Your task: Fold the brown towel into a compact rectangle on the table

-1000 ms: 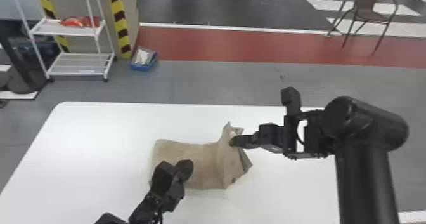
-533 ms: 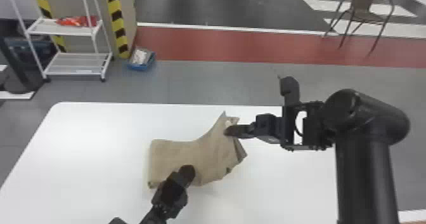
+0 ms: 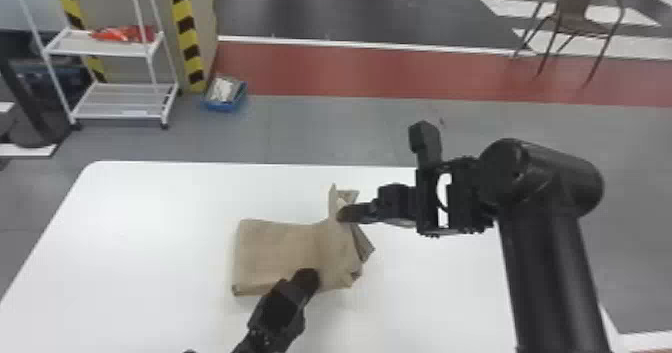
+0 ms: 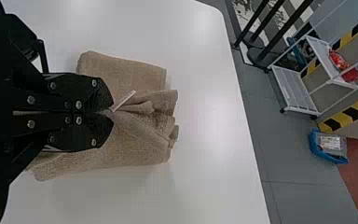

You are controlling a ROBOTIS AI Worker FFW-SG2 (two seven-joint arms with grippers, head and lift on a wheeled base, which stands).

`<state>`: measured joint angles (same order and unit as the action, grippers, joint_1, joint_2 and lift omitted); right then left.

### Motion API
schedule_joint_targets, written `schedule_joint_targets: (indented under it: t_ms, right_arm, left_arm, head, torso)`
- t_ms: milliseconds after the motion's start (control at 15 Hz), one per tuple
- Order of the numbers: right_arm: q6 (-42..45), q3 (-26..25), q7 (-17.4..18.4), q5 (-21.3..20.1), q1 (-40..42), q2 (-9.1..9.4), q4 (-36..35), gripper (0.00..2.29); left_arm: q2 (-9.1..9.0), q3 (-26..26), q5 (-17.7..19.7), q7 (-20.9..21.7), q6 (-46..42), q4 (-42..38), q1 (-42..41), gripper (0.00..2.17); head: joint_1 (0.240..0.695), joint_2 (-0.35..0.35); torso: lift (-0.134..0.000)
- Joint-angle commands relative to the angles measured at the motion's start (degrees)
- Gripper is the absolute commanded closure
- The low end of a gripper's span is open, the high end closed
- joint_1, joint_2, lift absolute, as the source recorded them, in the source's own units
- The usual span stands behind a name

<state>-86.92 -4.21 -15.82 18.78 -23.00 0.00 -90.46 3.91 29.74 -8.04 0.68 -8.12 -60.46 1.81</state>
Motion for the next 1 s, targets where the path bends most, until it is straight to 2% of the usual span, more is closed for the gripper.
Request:
schedule_joint_targets:
  t_ms: [0,267,467,667,733,933]
  right_arm:
    - [7.0,1.7,0.4,0.5,-1.3,0.05,3.8,1.23]
    - [14.2,4.5,3.1,2.0,-2.9,0.05,5.6,1.23]
    - [11.7,4.6,3.2,2.1,-2.0,0.05,4.1,1.23]
    - [4.3,2.8,3.2,4.2,3.6,0.05,-4.4,1.23]
    - [2.6,1.4,3.1,5.0,6.3,0.05,-7.9,1.23]
    - [-1.1,-2.2,2.5,6.6,10.3,0.05,-12.4,1.23]
  left_arm:
    - [0.31,-0.6,0.3,0.9,-0.7,-0.7,-0.6,1.72]
    - [0.75,-1.4,1.4,2.2,-0.9,-1.9,-1.5,1.79]
    - [1.19,-3.3,2.7,1.8,-1.6,-5.1,-3.0,1.75]
    - [1.19,-6.9,3.8,-0.3,-2.8,-7.0,-3.1,1.66]
    - [1.19,-7.7,4.1,-1.7,-3.9,-7.1,-2.8,1.52]
    - [0.66,-7.2,3.8,-1.8,-3.5,-5.1,-0.1,1.48]
  head:
    - [0.695,-0.111]
    - [0.695,-0.097]
    - [0.695,-0.08]
    - [0.695,-0.056]
    - [0.695,-0.045]
    - [0.695,-0.024]
  torso:
    - [0.0]
    - [0.0]
    - [0.0]
    - [0.0]
    - [0.0]
    - [0.0]
